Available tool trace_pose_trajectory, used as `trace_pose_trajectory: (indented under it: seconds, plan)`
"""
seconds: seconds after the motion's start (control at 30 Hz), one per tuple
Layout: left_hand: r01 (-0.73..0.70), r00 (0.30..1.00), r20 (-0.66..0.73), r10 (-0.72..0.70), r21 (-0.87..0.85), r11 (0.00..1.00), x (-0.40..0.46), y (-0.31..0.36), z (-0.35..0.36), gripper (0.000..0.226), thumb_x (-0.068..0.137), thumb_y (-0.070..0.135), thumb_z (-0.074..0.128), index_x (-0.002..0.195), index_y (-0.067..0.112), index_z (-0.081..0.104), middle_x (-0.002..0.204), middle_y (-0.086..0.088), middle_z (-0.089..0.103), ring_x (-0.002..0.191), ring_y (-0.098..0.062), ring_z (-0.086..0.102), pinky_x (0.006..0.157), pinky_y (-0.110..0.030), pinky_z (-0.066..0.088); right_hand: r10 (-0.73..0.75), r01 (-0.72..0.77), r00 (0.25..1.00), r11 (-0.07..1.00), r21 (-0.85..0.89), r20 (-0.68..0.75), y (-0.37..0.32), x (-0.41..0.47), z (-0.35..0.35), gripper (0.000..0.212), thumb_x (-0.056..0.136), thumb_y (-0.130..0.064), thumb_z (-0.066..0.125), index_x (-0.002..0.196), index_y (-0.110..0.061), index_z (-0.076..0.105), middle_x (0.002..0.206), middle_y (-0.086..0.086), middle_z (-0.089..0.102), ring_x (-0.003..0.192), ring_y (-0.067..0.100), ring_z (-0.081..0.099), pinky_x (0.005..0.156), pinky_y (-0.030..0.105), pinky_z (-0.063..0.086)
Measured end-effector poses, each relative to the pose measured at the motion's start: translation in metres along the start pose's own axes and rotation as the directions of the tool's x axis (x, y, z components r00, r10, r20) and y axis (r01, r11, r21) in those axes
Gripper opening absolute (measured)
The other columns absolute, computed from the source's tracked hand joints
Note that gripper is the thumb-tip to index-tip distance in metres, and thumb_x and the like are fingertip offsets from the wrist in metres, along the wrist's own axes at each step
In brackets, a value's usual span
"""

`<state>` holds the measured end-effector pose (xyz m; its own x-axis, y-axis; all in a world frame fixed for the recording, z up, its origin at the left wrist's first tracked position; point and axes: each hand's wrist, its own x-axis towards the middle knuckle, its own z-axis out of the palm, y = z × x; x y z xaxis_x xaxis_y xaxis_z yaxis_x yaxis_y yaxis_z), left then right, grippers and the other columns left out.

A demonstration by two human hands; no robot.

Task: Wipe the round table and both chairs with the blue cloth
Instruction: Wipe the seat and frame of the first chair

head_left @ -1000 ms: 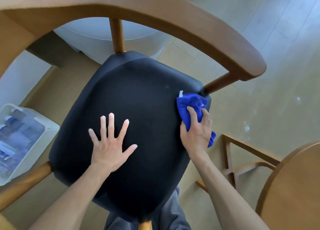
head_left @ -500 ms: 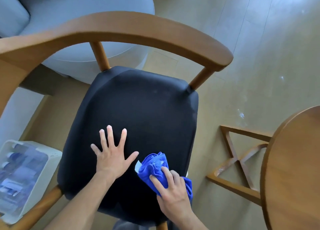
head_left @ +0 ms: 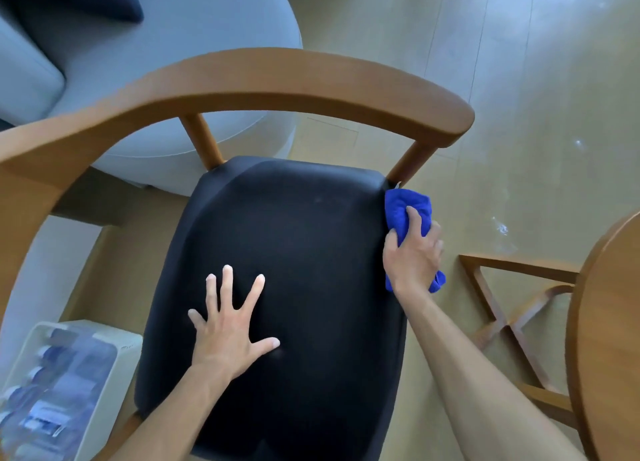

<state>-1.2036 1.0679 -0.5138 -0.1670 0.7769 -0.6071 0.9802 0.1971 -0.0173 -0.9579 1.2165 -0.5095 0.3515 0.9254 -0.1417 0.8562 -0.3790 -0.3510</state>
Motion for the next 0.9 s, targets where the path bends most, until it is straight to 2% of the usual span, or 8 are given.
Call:
trace_pose_trajectory:
  seconds: [0.17, 0.33, 0.53, 0.67, 0.7, 0.77, 0.83, 0.9]
  plan:
    - [-0.007, 1.000, -0.007, 0.007, 0.039, 0.999, 0.001, 0.000, 0.002, 0.115, 0.072, 0.079, 0.051, 0.133, 0.039, -0.037, 0.146, -0.013, -0.042, 0.140, -0.039, -0.028, 0.106, -0.059, 0.029, -0.012, 0.007, 0.999, 0.992, -0.123, -0.039, -0.029, -0.023, 0.020, 0.051, 0.088, -0.020, 0.056, 0.138, -0.021, 0.047, 0.146, 0.020, 0.036, 0.097, 0.038, 0.048, 0.083, 0.044, 0.042]
    - [0.000, 1.000, 0.016, 0.000, -0.014, 1.000, 0.003, -0.001, 0.002, 0.115, 0.071, 0.078, 0.054, 0.140, 0.040, -0.029, 0.141, -0.009, -0.052, 0.138, -0.037, -0.033, 0.108, -0.061, 0.026, -0.379, 0.379, 0.907, 0.925, 0.039, 0.183, -0.089, -0.107, 0.036, 0.056, 0.058, -0.024, 0.082, 0.113, -0.024, 0.069, 0.122, 0.018, 0.062, 0.075, 0.030, 0.059, 0.061, 0.033, 0.052]
    - [-0.017, 0.998, 0.052, 0.023, -0.115, 0.993, -0.001, -0.004, -0.013, 0.096, 0.073, 0.074, 0.053, 0.149, 0.043, 0.002, 0.154, -0.007, -0.032, 0.142, -0.033, -0.026, 0.108, -0.061, 0.026, -0.479, 0.376, 0.808, 0.867, 0.326, 0.343, -0.075, -0.113, 0.023, 0.053, 0.090, -0.042, 0.057, 0.141, -0.032, 0.046, 0.148, 0.006, 0.037, 0.122, 0.022, 0.044, 0.102, 0.032, 0.038]
    - [0.013, 0.991, -0.118, -0.060, -0.363, 0.932, 0.008, 0.001, -0.049, 0.074, 0.082, 0.046, 0.059, 0.145, 0.025, 0.026, 0.155, -0.012, 0.009, 0.143, -0.032, 0.006, 0.111, -0.057, 0.026, -0.258, 0.179, 0.950, 0.911, 0.370, 0.174, -0.015, -0.101, -0.003, 0.041, 0.094, -0.018, 0.057, 0.135, -0.022, 0.054, 0.136, -0.005, 0.049, 0.128, 0.009, 0.040, 0.110, 0.028, 0.033]
    - [-0.063, 0.971, -0.236, -0.031, -0.380, 0.923, 0.013, 0.003, -0.060, 0.073, 0.078, 0.036, 0.065, 0.142, 0.017, 0.034, 0.151, -0.014, 0.021, 0.142, -0.033, 0.016, 0.111, -0.057, 0.027, -0.182, 0.124, 0.973, 0.931, 0.343, 0.143, -0.003, -0.102, -0.006, 0.039, 0.094, -0.014, 0.057, 0.133, -0.019, 0.056, 0.134, -0.005, 0.051, 0.127, 0.010, 0.041, 0.109, 0.028, 0.033]
    - [-0.413, 0.852, -0.434, 0.294, -0.211, 0.886, 0.025, 0.006, -0.074, 0.077, 0.068, 0.030, 0.071, 0.137, 0.011, 0.045, 0.145, -0.017, 0.036, 0.139, -0.037, 0.028, 0.108, -0.061, 0.030, -0.132, 0.101, 0.986, 0.956, 0.275, 0.097, 0.011, -0.108, -0.006, 0.037, 0.092, -0.009, 0.060, 0.128, -0.014, 0.059, 0.132, 0.000, 0.053, 0.126, 0.017, 0.045, 0.108, 0.027, 0.032]
    - [-0.629, 0.704, -0.384, 0.597, 0.052, 0.775, 0.033, 0.012, -0.080, 0.082, 0.063, 0.042, 0.070, 0.138, 0.016, 0.048, 0.147, -0.016, 0.039, 0.140, -0.038, 0.029, 0.105, -0.065, 0.032, -0.143, 0.121, 0.987, 0.963, 0.241, 0.075, 0.015, -0.114, -0.001, 0.036, 0.089, -0.005, 0.063, 0.125, -0.009, 0.062, 0.132, 0.005, 0.054, 0.125, 0.022, 0.048, 0.107, 0.031, 0.033]
    - [-0.528, 0.790, -0.347, 0.506, 0.036, 0.848, 0.038, 0.019, -0.080, 0.094, 0.066, 0.059, 0.066, 0.147, 0.020, 0.036, 0.155, -0.017, 0.024, 0.145, -0.038, 0.017, 0.109, -0.065, 0.024, -0.144, 0.129, 0.988, 0.967, 0.219, 0.050, 0.015, -0.120, 0.005, 0.037, 0.086, -0.003, 0.066, 0.123, -0.007, 0.064, 0.133, 0.008, 0.054, 0.124, 0.024, 0.048, 0.107, 0.031, 0.033]
